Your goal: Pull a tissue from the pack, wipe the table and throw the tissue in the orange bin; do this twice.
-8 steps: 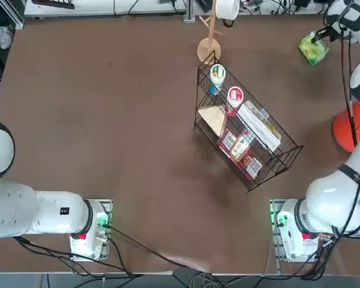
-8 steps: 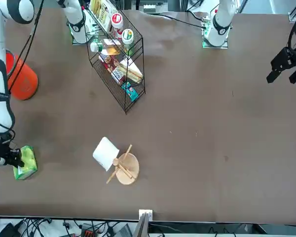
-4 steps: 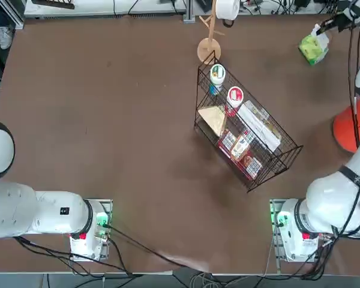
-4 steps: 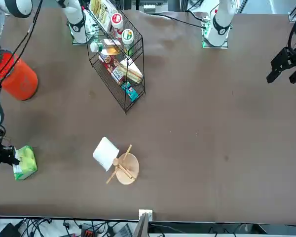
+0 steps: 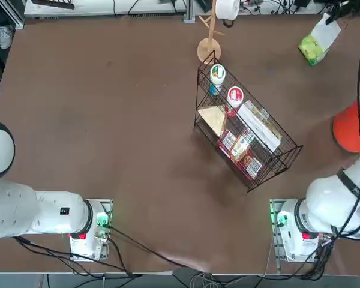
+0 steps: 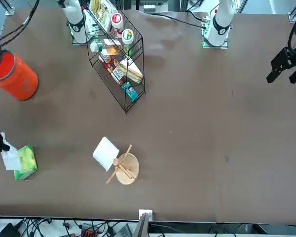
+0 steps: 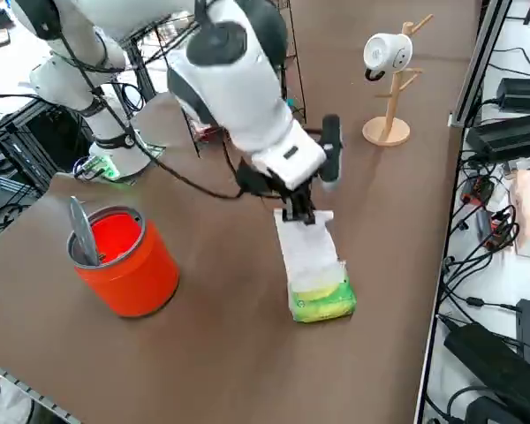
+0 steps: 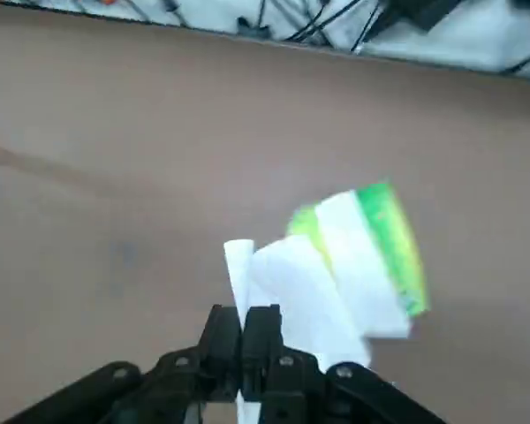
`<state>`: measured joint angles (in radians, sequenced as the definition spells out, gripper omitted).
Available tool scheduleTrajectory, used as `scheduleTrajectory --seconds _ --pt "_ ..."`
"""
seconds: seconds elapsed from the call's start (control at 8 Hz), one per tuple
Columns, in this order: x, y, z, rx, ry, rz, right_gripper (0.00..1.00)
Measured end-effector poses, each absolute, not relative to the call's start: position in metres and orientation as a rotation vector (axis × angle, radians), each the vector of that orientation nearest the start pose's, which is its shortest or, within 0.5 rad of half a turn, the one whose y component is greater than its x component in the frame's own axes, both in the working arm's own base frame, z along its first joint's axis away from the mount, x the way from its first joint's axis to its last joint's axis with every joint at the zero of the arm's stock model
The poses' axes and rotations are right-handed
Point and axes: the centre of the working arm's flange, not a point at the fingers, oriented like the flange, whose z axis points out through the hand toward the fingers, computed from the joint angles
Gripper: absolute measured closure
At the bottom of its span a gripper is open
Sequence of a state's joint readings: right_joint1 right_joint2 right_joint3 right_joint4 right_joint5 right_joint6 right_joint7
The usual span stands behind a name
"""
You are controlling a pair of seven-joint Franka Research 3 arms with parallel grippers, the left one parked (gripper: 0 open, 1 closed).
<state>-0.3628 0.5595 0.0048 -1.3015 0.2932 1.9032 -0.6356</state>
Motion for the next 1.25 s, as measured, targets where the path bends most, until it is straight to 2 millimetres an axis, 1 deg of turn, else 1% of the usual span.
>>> scheduleTrajectory --seconds 0.12,0.25,0.38,0.62,0.75,0.88,1.0,1.25 --pt "0.678 -0.21 0.446 -2.871 -0.177 -0.181 0.99" --pt "0.671 -0.18 0.461 -2.863 -0.081 -0.132 0.99" --pt "0.662 -0.147 0.467 -2.856 0.014 -0.08 0.99" --pt "0.632 -0.086 0.469 -2.842 0.177 0.036 0.99" --pt "0.615 -0.057 0.467 -2.841 0.217 0.08 0.99" --pt "0.597 -0.031 0.459 -2.845 0.245 0.108 0.99" --pt "0.579 -0.014 0.448 -2.847 0.286 0.136 0.99" --pt "0.544 0.009 0.42 -2.85 0.373 0.205 0.99"
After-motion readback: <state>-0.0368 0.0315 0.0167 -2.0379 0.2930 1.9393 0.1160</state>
